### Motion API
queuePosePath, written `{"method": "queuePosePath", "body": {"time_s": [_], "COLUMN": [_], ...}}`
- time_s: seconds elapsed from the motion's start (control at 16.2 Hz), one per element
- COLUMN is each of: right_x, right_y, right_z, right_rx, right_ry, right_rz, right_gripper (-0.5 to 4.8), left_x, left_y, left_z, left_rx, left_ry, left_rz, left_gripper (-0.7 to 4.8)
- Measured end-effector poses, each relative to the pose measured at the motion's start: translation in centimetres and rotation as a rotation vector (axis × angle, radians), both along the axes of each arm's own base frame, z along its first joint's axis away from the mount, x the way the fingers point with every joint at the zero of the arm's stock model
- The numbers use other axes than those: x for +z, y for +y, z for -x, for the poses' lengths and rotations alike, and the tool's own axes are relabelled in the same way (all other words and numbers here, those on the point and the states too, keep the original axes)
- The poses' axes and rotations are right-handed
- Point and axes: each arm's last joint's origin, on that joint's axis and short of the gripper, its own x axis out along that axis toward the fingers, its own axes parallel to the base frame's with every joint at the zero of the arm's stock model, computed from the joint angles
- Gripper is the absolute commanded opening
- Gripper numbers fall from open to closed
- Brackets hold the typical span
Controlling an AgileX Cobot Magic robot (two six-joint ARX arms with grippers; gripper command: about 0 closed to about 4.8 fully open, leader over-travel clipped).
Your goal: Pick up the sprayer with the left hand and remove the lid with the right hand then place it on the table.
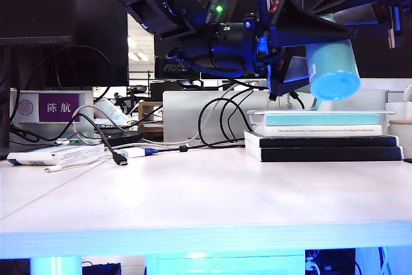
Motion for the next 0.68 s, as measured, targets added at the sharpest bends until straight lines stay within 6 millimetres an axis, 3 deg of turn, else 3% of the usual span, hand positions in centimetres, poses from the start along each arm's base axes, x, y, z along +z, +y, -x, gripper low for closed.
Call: {"method": "queuePosePath", "body": {"time_s": [0.43, 0.55, 0.68], "right_x": [1.7, 1.6, 1.6], "right_y": [-0.3, -0.4, -0.6], "right_z": [-0.8, -0.9, -1.1], "right_rx": [-0.125, -0.186, -0.273], "right_ry": [-0.121, -0.124, -0.137], "right_rz": [-0.032, -0.017, 0.014], "right_gripper": [-0.05, -0.05, -0.05], "left_x": [-0.2, -0.4, -1.1], "left_y": [0.1, 0.3, 2.3], "left_z": [0.0, -0.6, -2.3], "left_rx": [0.017, 0.133, 0.309], "left_ry": [0.019, -0.021, -0.082], "left_rz": [-0.025, -0.075, -0.170], "left_gripper": [2.00, 2.01, 2.01]}}
